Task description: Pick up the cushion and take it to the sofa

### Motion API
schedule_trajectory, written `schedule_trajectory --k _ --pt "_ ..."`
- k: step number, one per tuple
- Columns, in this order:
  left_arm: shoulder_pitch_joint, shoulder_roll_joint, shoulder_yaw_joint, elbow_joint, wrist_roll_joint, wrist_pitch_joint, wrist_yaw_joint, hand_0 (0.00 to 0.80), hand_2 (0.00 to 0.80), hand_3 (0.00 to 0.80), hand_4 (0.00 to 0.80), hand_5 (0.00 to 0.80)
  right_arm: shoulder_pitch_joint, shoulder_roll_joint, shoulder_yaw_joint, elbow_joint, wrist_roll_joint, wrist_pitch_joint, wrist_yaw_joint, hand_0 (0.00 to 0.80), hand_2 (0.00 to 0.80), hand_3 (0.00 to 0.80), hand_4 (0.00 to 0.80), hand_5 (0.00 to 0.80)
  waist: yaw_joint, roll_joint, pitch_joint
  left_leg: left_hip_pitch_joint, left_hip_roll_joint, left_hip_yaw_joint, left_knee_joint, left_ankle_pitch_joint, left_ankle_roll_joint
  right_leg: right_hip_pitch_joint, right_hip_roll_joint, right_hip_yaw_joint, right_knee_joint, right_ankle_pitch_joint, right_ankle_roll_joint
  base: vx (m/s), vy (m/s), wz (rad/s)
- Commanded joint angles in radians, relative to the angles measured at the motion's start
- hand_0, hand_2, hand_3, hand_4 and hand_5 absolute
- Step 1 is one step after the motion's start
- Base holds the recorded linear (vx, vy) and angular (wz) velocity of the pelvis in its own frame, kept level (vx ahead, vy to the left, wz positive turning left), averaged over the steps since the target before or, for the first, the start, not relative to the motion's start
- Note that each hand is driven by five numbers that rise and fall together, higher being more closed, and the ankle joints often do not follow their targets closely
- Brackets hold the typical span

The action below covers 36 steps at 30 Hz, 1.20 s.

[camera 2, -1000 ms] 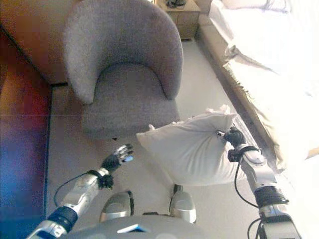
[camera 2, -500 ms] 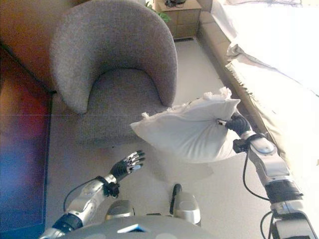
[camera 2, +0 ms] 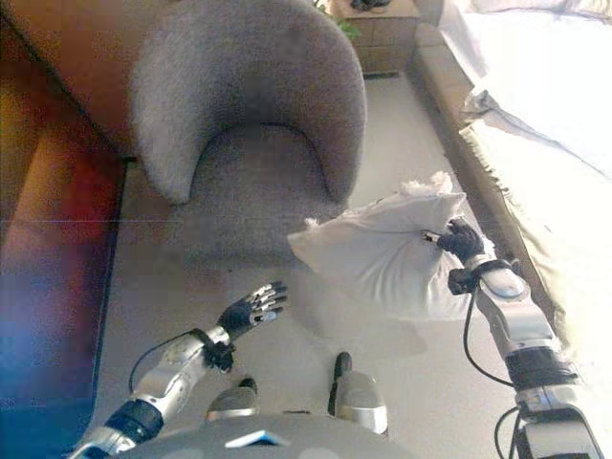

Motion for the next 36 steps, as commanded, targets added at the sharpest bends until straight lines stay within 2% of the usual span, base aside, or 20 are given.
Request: schedule_trajectory --k 1,3,8,11,13,15,17,18,20,21,23,26,28,32,36 --pt "-0.032 0.002 -0.020 -0.052 -0.016 -0.039 -0.016 0.000 0.000 0.000 0.000 0.000 -0.108 -0.004 -0.074 -0.119 0.044 -0.112 0.003 0.800 0.800 0.800 0.800 0.800 -0.029 -0.044 -0.019 -0.056 -0.087 0.063 0.023 -0.002 0.102 0.063 0.011 0.018 0.031 -0.070 0.032 0.173 0.159 -0.29" --pt "-0.035 0.010 -0.025 -0.061 -0.021 -0.038 0.004 0.000 0.000 0.000 0.000 0.000 -0.062 0.008 -0.096 -0.137 0.039 -0.125 0.018 0.800 0.800 0.800 0.800 0.800 -0.042 -0.040 -0.030 -0.048 -0.094 0.081 0.001 0.000 0.114 0.047 0.009 0.029 0.045 -0.062 0.044 0.118 0.139 -0.38" --pt "-0.072 0.025 -0.008 -0.044 -0.041 -0.010 0.035 0.000 0.000 0.000 0.000 0.000 -0.094 0.041 -0.083 -0.096 0.047 -0.143 0.022 0.800 0.800 0.800 0.800 0.800 -0.044 -0.044 -0.008 -0.040 -0.109 0.070 -0.025 -0.007 0.143 -0.038 -0.015 0.050 0.156 -0.001 0.091 0.076 0.108 -0.29" --pt "-0.041 0.030 0.011 -0.057 -0.027 -0.013 0.018 0.000 0.000 0.000 0.000 0.000 -0.091 0.032 -0.078 -0.124 0.043 -0.106 0.025 0.800 0.800 0.800 0.800 0.800 -0.037 -0.047 -0.004 -0.048 -0.112 0.077 0.007 -0.021 0.151 -0.022 -0.024 0.053 0.150 -0.014 0.090 0.101 0.078 -0.22" --pt "-0.029 0.031 0.014 -0.077 -0.022 -0.009 0.018 0.000 0.000 0.000 0.000 0.000 -0.085 0.038 -0.078 -0.119 0.032 -0.114 0.027 0.800 0.800 0.800 0.800 0.800 -0.029 -0.050 0.000 -0.059 -0.118 0.081 0.028 -0.036 0.161 -0.025 -0.036 0.047 0.159 0.001 0.091 0.042 0.071 -0.42" --pt "-0.027 0.034 0.009 -0.086 -0.020 -0.013 0.028 0.000 0.000 0.000 0.000 0.000 -0.095 0.050 -0.067 -0.101 0.030 -0.136 0.032 0.800 0.800 0.800 0.800 0.800 -0.008 -0.053 0.010 -0.070 -0.129 0.090 0.046 -0.048 0.175 -0.034 -0.071 0.013 0.204 0.029 0.090 0.027 0.106 -0.51" --pt "-0.014 0.039 0.018 -0.085 -0.027 -0.024 0.039 0.000 0.000 0.000 0.000 0.000 -0.118 0.069 -0.053 -0.087 0.025 -0.144 0.047 0.800 0.800 0.800 0.800 0.800 0.027 -0.045 0.024 -0.073 -0.125 0.128 0.064 -0.053 0.183 -0.035 -0.137 -0.067 0.299 0.063 0.085 0.002 0.129 -1.07" --pt "-0.011 0.041 0.020 -0.081 -0.025 -0.031 0.043 0.000 0.000 0.000 0.000 0.000 -0.130 0.076 -0.043 -0.083 0.024 -0.143 0.044 0.800 0.800 0.800 0.800 0.800 0.038 -0.041 0.027 -0.075 -0.119 0.143 0.068 -0.053 0.186 -0.038 -0.163 -0.085 0.331 0.093 0.084 -0.009 0.106 -1.13" --pt "-0.014 0.041 0.027 -0.075 -0.029 -0.026 0.033 0.000 0.000 0.000 0.000 0.000 -0.140 0.084 -0.024 -0.086 0.017 -0.131 0.033 0.800 0.800 0.800 0.800 0.800 0.045 -0.041 0.040 -0.056 -0.111 0.159 0.061 -0.057 0.191 -0.069 -0.200 -0.066 0.387 0.164 0.105 0.036 0.051 -0.52" --pt "-0.021 0.040 0.025 -0.074 -0.032 -0.019 0.031 0.000 0.000 0.000 0.000 0.000 -0.136 0.088 -0.021 -0.089 0.011 -0.128 0.031 0.800 0.800 0.800 0.800 0.800 0.036 -0.045 0.041 -0.049 -0.107 0.153 0.055 -0.056 0.189 -0.097 -0.198 -0.044 0.373 0.198 0.116 0.102 -0.023 -0.28" --pt "-0.032 0.040 0.008 -0.070 -0.047 -0.014 0.040 0.000 0.000 0.000 0.000 0.000 -0.113 0.091 -0.022 -0.088 0.007 -0.141 0.033 0.800 0.800 0.800 0.800 0.800 0.013 -0.054 0.046 -0.034 -0.103 0.132 0.058 -0.059 0.182 -0.126 -0.175 -0.001 0.297 0.211 0.126 0.151 -0.078 -0.03" --pt "-0.051 0.032 -0.013 -0.052 -0.045 -0.014 0.048 0.000 0.000 0.000 0.000 0.000 -0.108 0.083 -0.033 -0.077 0.023 -0.147 0.028 0.800 0.800 0.800 0.800 0.800 -0.012 -0.081 0.058 -0.013 -0.110 0.080 0.075 -0.094 0.172 -0.168 -0.149 0.039 0.106 0.240 0.153 0.181 -0.136 0.23" --pt "-0.052 0.031 -0.027 -0.057 -0.035 -0.013 0.053 0.000 0.000 0.000 0.000 0.000 -0.117 0.065 -0.044 -0.065 0.046 -0.144 0.039 0.800 0.800 0.800 0.800 0.800 -0.019 -0.088 0.069 0.005 -0.106 0.057 0.078 -0.111 0.167 -0.209 -0.133 0.014 0.000 0.238 0.163 0.182 -0.086 0.16" --pt "-0.033 0.033 -0.041 -0.068 -0.018 -0.027 0.064 0.000 0.000 0.000 0.000 0.000 -0.125 0.036 -0.037 -0.067 0.069 -0.134 0.067 0.800 0.800 0.800 0.800 0.800 -0.019 -0.099 0.078 0.047 -0.104 0.047 0.073 -0.129 0.165 -0.232 -0.108 -0.048 -0.121 0.256 0.170 0.166 -0.047 0.32" --pt "-0.022 0.041 -0.052 -0.064 0.005 -0.039 0.028 0.000 0.000 0.000 0.000 0.000 -0.134 0.023 -0.027 -0.064 0.073 -0.120 0.087 0.800 0.800 0.800 0.800 0.800 -0.017 -0.102 0.075 0.069 -0.103 0.032 0.091 -0.149 0.175 -0.214 -0.129 -0.006 -0.106 0.290 0.173 0.198 -0.055 0.73"
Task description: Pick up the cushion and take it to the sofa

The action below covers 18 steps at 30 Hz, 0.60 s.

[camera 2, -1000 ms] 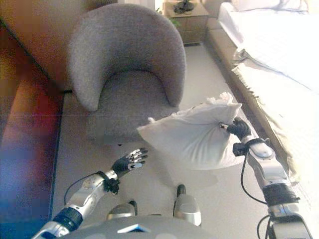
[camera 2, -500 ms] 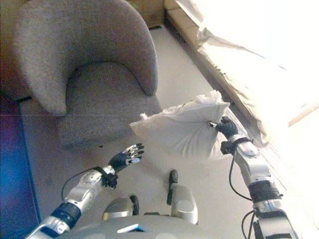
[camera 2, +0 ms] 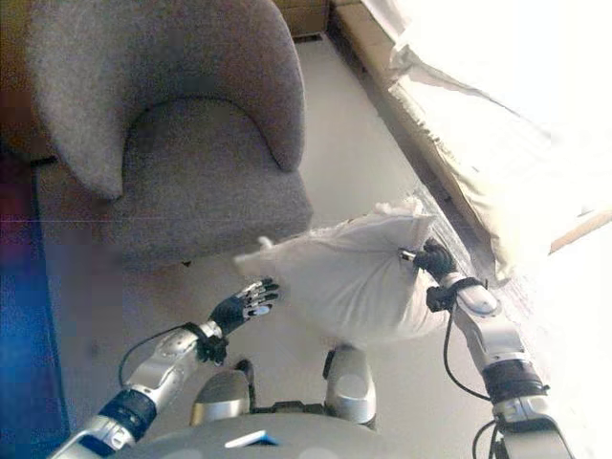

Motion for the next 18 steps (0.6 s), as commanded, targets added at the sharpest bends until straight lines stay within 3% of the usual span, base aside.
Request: schedule_trajectory --k 1,6,11,12,14,16,18 --pt "0.033 0.013 -0.036 -0.108 0.018 -0.054 -0.050 0.000 0.000 0.000 0.000 0.000 -0.188 -0.069 -0.060 -0.072 0.085 -0.098 0.019 0.800 0.800 0.800 0.800 0.800 -0.008 0.009 -0.066 0.118 -0.052 0.056 -0.141 -0.026 0.116 -0.187 -0.039 0.050 0.033 0.308 0.015 0.255 -0.087 0.55" --pt "0.063 0.021 -0.049 -0.124 -0.008 -0.039 -0.089 0.000 0.000 0.000 0.000 0.000 -0.223 -0.053 -0.033 -0.049 0.069 -0.068 0.022 0.800 0.800 0.800 0.800 0.800 0.024 -0.004 -0.087 0.121 -0.042 0.019 -0.077 -0.068 0.100 -0.121 -0.080 0.055 0.022 0.328 0.022 0.314 -0.174 0.24" --pt "0.096 0.041 -0.063 -0.146 -0.018 -0.017 -0.129 0.000 0.000 0.000 0.000 0.000 -0.238 -0.063 -0.016 -0.055 0.084 -0.028 0.028 0.800 0.800 0.800 0.800 0.800 0.056 -0.037 -0.103 0.140 0.007 -0.048 -0.025 -0.125 0.063 -0.084 -0.103 0.056 0.024 0.331 0.022 0.427 -0.346 0.29" --pt "0.103 0.045 -0.061 -0.154 -0.017 -0.007 -0.137 0.000 0.000 0.000 0.000 0.000 -0.239 -0.068 -0.015 -0.057 0.090 -0.023 0.030 0.800 0.800 0.800 0.800 0.800 0.060 -0.041 -0.106 0.151 0.024 -0.061 -0.020 -0.132 0.052 -0.085 -0.103 0.060 0.047 0.315 0.022 0.463 -0.462 0.53" --pt "0.122 0.065 -0.064 -0.177 -0.015 0.016 -0.138 0.000 0.000 0.000 0.000 0.000 -0.269 -0.095 -0.005 -0.056 0.125 -0.013 0.044 0.800 0.800 0.800 0.800 0.800 0.066 -0.055 -0.116 0.172 0.097 -0.076 -0.024 -0.119 0.012 -0.075 -0.066 0.071 0.086 0.211 0.017 0.443 -0.522 0.54" --pt "0.137 0.072 -0.057 -0.186 -0.043 0.035 -0.129 0.000 0.000 0.000 0.000 0.000 -0.303 -0.114 0.021 -0.067 0.153 0.006 0.011 0.800 0.800 0.800 0.800 0.800 0.062 -0.051 -0.124 0.203 0.155 -0.078 -0.055 -0.057 -0.024 -0.101 -0.026 0.075 0.151 0.173 0.017 0.263 -0.387 0.52" --pt "0.129 0.074 -0.045 -0.182 -0.049 0.036 -0.150 0.000 0.000 0.000 0.000 0.000 -0.332 -0.117 0.041 -0.072 0.157 0.001 0.000 0.800 0.800 0.800 0.800 0.800 0.059 -0.049 -0.129 0.181 0.186 -0.055 -0.079 0.002 -0.041 -0.123 -0.007 0.065 0.183 0.138 -0.002 0.063 -0.337 0.44"
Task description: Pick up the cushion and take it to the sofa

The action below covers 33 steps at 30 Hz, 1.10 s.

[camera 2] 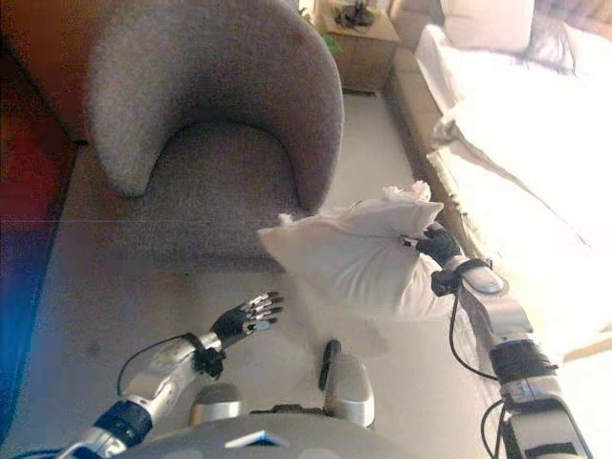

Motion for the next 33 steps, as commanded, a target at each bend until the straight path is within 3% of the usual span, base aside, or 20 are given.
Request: schedule_trajectory --k 1,6,7,9,10,13,22,33 --pt "0.005 0.021 -0.051 -0.145 0.006 -0.028 -0.069 0.000 0.000 0.000 0.000 0.000 -0.212 -0.067 -0.039 -0.065 0.072 -0.085 -0.048 0.800 0.800 0.800 0.800 0.800 0.043 -0.016 -0.025 -0.030 0.036 0.140 0.033 0.139 0.081 -0.066 -0.024 -0.009 -0.057 0.071 0.070 -0.014 -0.376 0.32" --pt "-0.056 0.024 -0.081 -0.146 0.010 -0.026 -0.090 0.000 0.000 0.000 0.000 0.000 -0.221 -0.098 -0.065 -0.025 0.010 -0.129 -0.078 0.800 0.800 0.800 0.800 0.800 0.013 0.024 0.018 -0.127 -0.004 0.255 0.046 0.128 0.087 -0.069 -0.054 -0.096 -0.048 0.050 0.056 -0.021 -0.162 0.77" --pt "-0.058 0.030 -0.098 -0.168 0.024 -0.030 -0.117 0.000 0.000 0.000 0.000 0.000 -0.215 -0.105 -0.080 -0.018 -0.028 -0.137 -0.092 0.800 0.800 0.800 0.800 0.800 0.007 0.051 0.036 -0.134 -0.035 0.292 0.008 0.128 0.090 -0.071 -0.067 -0.126 -0.027 0.038 0.060 -0.012 -0.011 0.89" --pt "-0.056 0.040 -0.111 -0.184 0.024 -0.042 -0.117 0.000 0.000 0.000 0.000 0.000 -0.221 -0.116 -0.078 -0.025 -0.035 -0.146 -0.091 0.800 0.800 0.800 0.800 0.800 0.006 0.065 0.051 -0.137 -0.061 0.283 -0.032 0.143 0.097 -0.082 -0.069 -0.128 -0.008 0.039 0.069 -0.043 0.013 0.88" --pt "-0.047 0.049 -0.115 -0.194 0.012 -0.055 -0.108 0.000 0.000 0.000 0.000 0.000 -0.243 -0.133 -0.071 -0.047 -0.028 -0.137 -0.081 0.800 0.800 0.800 0.800 0.800 0.003 0.076 0.064 -0.124 -0.072 0.256 -0.066 0.152 0.105 -0.113 -0.064 -0.113 0.016 0.043 0.075 -0.051 0.021 0.61" --pt "-0.048 0.042 -0.116 -0.179 0.003 -0.060 -0.111 0.000 0.000 0.000 0.000 0.000 -0.280 -0.132 -0.059 -0.059 -0.051 -0.127 -0.054 0.800 0.800 0.800 0.800 0.800 0.003 0.079 0.064 -0.103 -0.080 0.244 -0.097 0.155 0.112 -0.127 -0.051 -0.102 0.018 0.034 0.071 -0.018 -0.013 0.14" --pt "-0.084 0.036 -0.133 -0.136 0.031 -0.038 -0.123 0.000 0.000 0.000 0.000 0.000 -0.411 -0.145 0.012 -0.070 -0.029 -0.083 -0.024 0.800 0.800 0.800 0.800 0.800 0.013 0.069 0.053 -0.096 -0.090 0.251 -0.148 0.175 0.121 -0.108 -0.026 -0.106 -0.004 0.018 0.064 0.019 -0.021 -0.08" --pt "-0.075 0.072 -0.155 -0.153 0.001 -0.026 -0.127 0.000 0.000 0.000 0.000 0.000 -0.575 -0.201 0.042 0.105 0.051 -0.029 -0.028 0.800 0.800 0.800 0.800 0.800 0.048 0.079 0.057 -0.096 -0.087 0.236 -0.150 0.166 0.118 -0.106 -0.039 -0.118 0.009 0.006 0.062 0.054 0.001 0.01"
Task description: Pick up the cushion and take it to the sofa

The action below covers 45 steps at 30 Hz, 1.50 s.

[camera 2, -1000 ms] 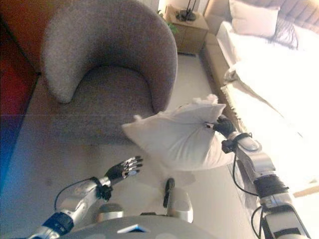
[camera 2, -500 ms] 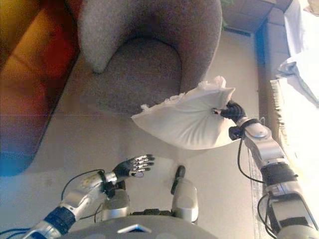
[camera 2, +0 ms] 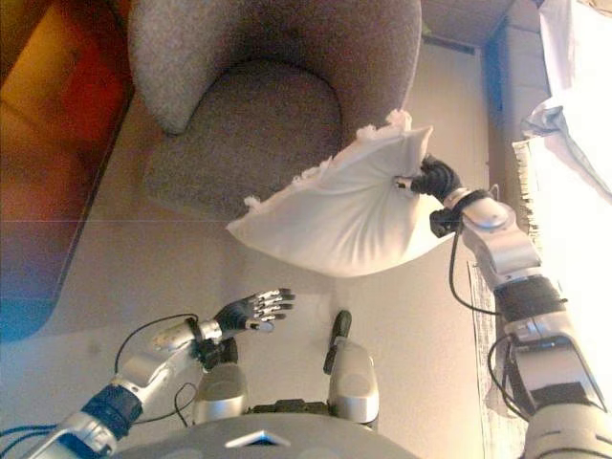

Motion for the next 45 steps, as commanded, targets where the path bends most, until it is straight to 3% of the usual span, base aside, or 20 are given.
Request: schedule_trajectory --k 1,8,15,25,34,45 --pt "0.017 0.004 -0.065 -0.037 -0.014 -0.018 -0.033 0.000 0.000 0.000 0.000 0.000 -0.235 -0.113 -0.011 0.056 0.089 -0.050 -0.023 0.800 0.800 0.800 0.800 0.800 0.048 0.002 -0.047 0.064 -0.039 -0.016 0.023 -0.113 0.108 -0.098 -0.008 -0.017 0.103 -0.024 0.082 0.032 -0.019 0.03" --pt "-0.005 0.006 -0.103 -0.032 -0.040 -0.013 -0.011 0.000 0.000 0.000 0.000 0.000 -0.420 -0.148 0.078 0.304 0.024 -0.026 -0.059 0.800 0.800 0.800 0.800 0.800 0.071 0.016 -0.044 0.067 -0.031 -0.024 0.009 -0.105 0.098 -0.098 -0.010 -0.033 0.103 -0.029 0.072 0.020 -0.010 0.03" --pt "-0.022 0.001 -0.135 -0.010 -0.064 -0.050 0.001 0.000 0.000 0.000 0.000 0.000 -0.596 -0.169 0.154 0.451 -0.035 -0.076 -0.063 0.800 0.800 0.800 0.800 0.800 0.087 0.042 -0.031 0.061 -0.024 -0.031 -0.008 -0.089 0.087 -0.104 -0.013 -0.045 0.106 -0.037 0.060 -0.002 0.000 0.03" --pt "-0.022 -0.028 -0.152 -0.021 -0.078 -0.062 0.033 0.000 0.000 0.000 0.000 0.000 -0.664 -0.150 0.243 0.424 -0.117 -0.062 -0.006 0.800 0.800 0.800 0.800 0.800 0.081 0.054 -0.035 0.053 -0.020 -0.025 -0.019 -0.069 0.076 -0.102 -0.017 -0.042 0.103 -0.049 0.048 -0.002 0.015 0.00" --pt "-0.039 -0.030 -0.159 -0.039 -0.100 -0.049 0.055 0.000 0.000 0.000 0.000 0.000 -0.697 -0.087 0.257 0.349 -0.059 -0.060 -0.037 0.800 0.800 0.800 0.800 0.800 0.082 0.065 -0.023 0.044 -0.016 -0.026 -0.018 -0.059 0.069 -0.097 -0.015 -0.048 0.109 -0.061 0.039 0.000 0.000 0.00" --pt "-0.059 -0.046 -0.174 -0.053 -0.115 -0.060 0.083 0.000 0.000 0.000 0.000 0.000 -0.712 -0.032 0.280 0.225 -0.126 -0.063 -0.059 0.800 0.800 0.800 0.800 0.800 0.077 0.075 -0.001 0.017 -0.005 -0.020 -0.013 -0.037 0.058 -0.093 0.005 -0.046 0.093 -0.073 0.018 -0.006 -0.010 0.01"
